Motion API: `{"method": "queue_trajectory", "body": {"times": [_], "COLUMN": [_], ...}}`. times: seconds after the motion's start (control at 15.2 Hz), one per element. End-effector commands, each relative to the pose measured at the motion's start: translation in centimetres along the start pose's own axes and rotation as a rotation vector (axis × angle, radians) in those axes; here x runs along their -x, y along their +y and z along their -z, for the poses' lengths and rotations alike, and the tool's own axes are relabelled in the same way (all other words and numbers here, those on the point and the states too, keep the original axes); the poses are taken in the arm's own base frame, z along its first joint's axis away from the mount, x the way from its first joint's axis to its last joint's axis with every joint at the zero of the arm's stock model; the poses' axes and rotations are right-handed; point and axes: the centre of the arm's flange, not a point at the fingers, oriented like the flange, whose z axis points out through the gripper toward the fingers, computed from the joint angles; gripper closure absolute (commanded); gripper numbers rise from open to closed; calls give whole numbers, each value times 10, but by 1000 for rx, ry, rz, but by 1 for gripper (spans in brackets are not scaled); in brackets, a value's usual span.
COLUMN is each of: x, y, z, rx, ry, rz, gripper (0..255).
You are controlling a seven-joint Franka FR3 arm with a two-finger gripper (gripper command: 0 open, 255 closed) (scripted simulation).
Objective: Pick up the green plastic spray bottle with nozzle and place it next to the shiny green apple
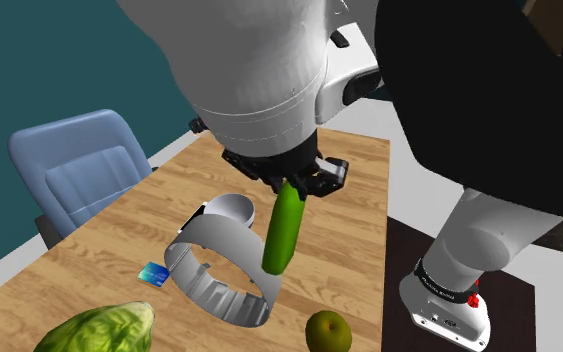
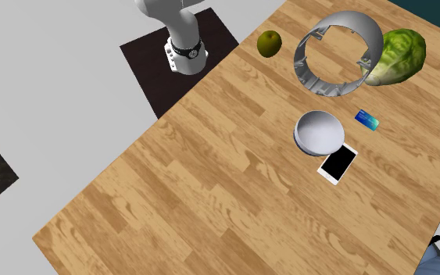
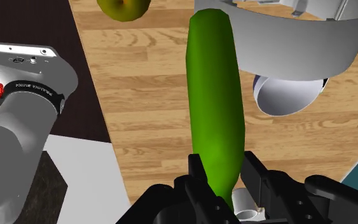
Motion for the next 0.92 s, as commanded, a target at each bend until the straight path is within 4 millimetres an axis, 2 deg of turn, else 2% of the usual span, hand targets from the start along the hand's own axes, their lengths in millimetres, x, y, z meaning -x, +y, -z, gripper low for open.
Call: {"method": "queue_trajectory", "body": {"times": [0.0,0.59,0.86], "x": [22,105,116], "y": [14,75,75], "z": [10,59,41], "rx": [0,0,0], "ry": [0,0,0], "rz": [-1,-1,-1], "gripper": [255,255,255]}}
